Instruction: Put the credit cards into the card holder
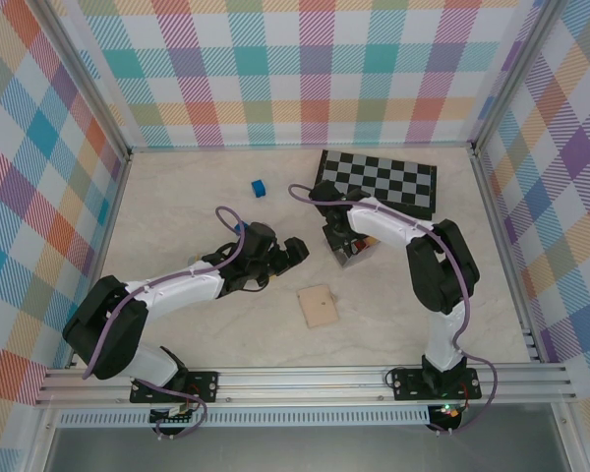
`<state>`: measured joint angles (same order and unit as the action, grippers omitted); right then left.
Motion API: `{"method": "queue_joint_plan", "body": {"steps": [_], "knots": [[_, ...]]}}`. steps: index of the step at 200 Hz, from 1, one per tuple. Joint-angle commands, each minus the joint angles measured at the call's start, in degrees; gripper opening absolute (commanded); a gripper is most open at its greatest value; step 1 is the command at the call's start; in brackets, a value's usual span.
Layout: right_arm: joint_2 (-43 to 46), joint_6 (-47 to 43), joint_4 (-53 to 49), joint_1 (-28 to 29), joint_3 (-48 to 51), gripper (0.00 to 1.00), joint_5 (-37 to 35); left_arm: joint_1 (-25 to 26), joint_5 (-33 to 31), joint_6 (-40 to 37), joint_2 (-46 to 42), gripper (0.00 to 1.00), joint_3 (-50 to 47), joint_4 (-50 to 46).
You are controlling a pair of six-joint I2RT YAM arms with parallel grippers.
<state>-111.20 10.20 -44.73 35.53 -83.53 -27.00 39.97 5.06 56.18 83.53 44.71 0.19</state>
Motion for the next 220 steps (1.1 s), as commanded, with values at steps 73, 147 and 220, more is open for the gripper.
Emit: {"method": "queue_joint_plan", "body": {"steps": [73,147,220], "knots": [[2.65,-0.28,-0.72,0.24,0.24,0.33,-4.64,-0.43,0.43,0.44,-1.34,1.00,-0.97,0.04],[2.90,-0.42,-0.70,0.23,0.47,0.18,-4.61,-0.42,0.39,0.50,-1.60,1.00,-1.03,-0.14],[6.56,0.20,-1.93,0.20,0.28,0.12,-1.55,-0.42,0.37,0.42,-1.58,1.00,-0.84,-0.58]]}}
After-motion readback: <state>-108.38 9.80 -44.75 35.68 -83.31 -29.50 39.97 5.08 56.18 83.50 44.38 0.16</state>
